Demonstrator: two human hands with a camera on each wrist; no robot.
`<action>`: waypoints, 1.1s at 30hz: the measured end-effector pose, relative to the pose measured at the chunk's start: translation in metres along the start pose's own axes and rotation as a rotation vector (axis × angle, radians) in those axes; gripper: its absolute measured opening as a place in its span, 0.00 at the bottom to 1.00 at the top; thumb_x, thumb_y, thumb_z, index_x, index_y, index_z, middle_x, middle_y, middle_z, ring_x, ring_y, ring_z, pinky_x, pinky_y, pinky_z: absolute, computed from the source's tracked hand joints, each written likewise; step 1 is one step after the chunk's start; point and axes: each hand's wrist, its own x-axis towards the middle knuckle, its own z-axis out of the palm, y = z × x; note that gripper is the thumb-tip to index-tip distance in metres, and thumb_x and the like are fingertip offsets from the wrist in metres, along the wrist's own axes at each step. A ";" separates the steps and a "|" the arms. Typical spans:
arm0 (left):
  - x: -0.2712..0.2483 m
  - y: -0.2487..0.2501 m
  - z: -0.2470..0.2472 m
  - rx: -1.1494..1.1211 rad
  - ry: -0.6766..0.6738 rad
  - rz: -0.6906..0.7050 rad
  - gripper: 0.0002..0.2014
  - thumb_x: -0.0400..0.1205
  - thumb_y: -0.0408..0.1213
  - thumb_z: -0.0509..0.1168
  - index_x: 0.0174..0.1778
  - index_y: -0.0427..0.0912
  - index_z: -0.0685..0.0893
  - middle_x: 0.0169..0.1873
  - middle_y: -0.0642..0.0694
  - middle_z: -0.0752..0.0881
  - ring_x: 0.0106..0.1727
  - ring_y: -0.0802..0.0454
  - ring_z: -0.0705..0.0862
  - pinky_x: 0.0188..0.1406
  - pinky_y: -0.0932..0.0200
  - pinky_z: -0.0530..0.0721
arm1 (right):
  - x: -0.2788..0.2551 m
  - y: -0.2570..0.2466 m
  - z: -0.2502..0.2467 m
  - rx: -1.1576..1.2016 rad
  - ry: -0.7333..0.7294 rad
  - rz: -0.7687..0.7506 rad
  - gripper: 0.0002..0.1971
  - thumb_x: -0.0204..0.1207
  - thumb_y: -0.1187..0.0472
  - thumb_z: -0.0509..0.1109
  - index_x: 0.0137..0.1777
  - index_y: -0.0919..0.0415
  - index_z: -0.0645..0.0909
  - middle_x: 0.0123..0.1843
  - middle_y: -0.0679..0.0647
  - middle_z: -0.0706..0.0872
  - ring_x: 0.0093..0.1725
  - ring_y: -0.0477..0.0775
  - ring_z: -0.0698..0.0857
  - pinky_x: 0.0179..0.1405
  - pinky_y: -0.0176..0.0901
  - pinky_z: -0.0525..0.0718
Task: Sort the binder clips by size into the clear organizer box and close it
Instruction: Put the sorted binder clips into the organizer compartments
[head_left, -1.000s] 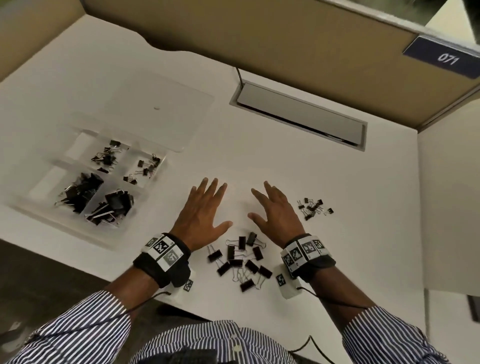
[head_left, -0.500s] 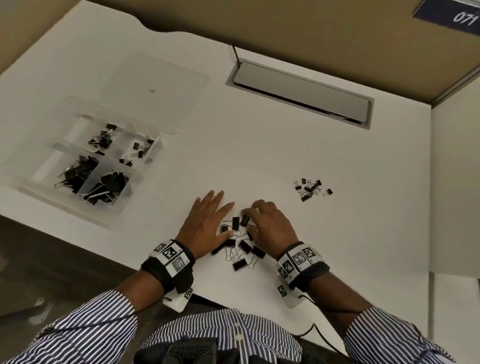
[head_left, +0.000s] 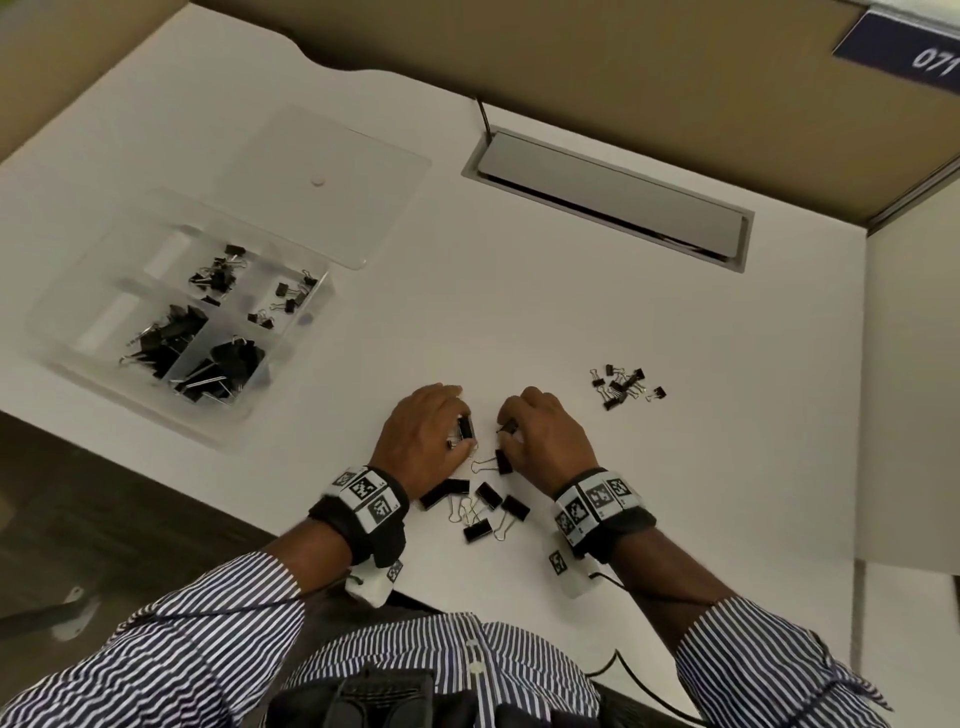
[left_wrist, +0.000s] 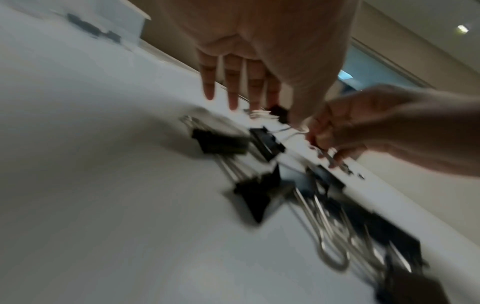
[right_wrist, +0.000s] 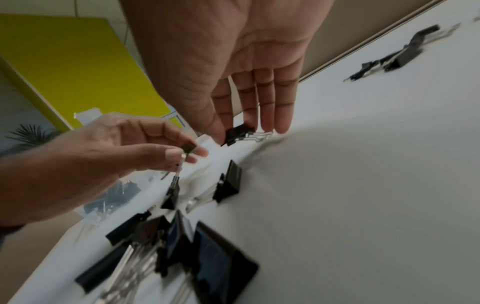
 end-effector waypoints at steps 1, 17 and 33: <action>-0.001 -0.002 -0.006 -0.028 0.017 -0.016 0.20 0.74 0.50 0.76 0.59 0.46 0.85 0.60 0.48 0.86 0.63 0.48 0.82 0.63 0.47 0.81 | -0.001 0.002 -0.004 0.021 -0.004 -0.007 0.09 0.75 0.57 0.69 0.54 0.55 0.81 0.51 0.50 0.79 0.51 0.52 0.77 0.36 0.47 0.80; -0.026 -0.009 -0.018 -0.028 -0.042 -0.044 0.19 0.76 0.49 0.74 0.62 0.49 0.85 0.53 0.53 0.88 0.52 0.53 0.85 0.53 0.53 0.84 | -0.023 -0.001 0.007 -0.150 -0.128 -0.232 0.10 0.72 0.70 0.66 0.51 0.57 0.81 0.49 0.52 0.80 0.46 0.57 0.79 0.26 0.48 0.78; -0.002 0.026 0.001 0.247 -0.187 0.062 0.14 0.69 0.44 0.78 0.46 0.47 0.84 0.45 0.51 0.84 0.34 0.50 0.82 0.35 0.53 0.81 | -0.068 0.001 -0.004 -0.038 -0.251 -0.202 0.17 0.78 0.62 0.68 0.67 0.53 0.79 0.58 0.49 0.80 0.54 0.54 0.82 0.38 0.40 0.77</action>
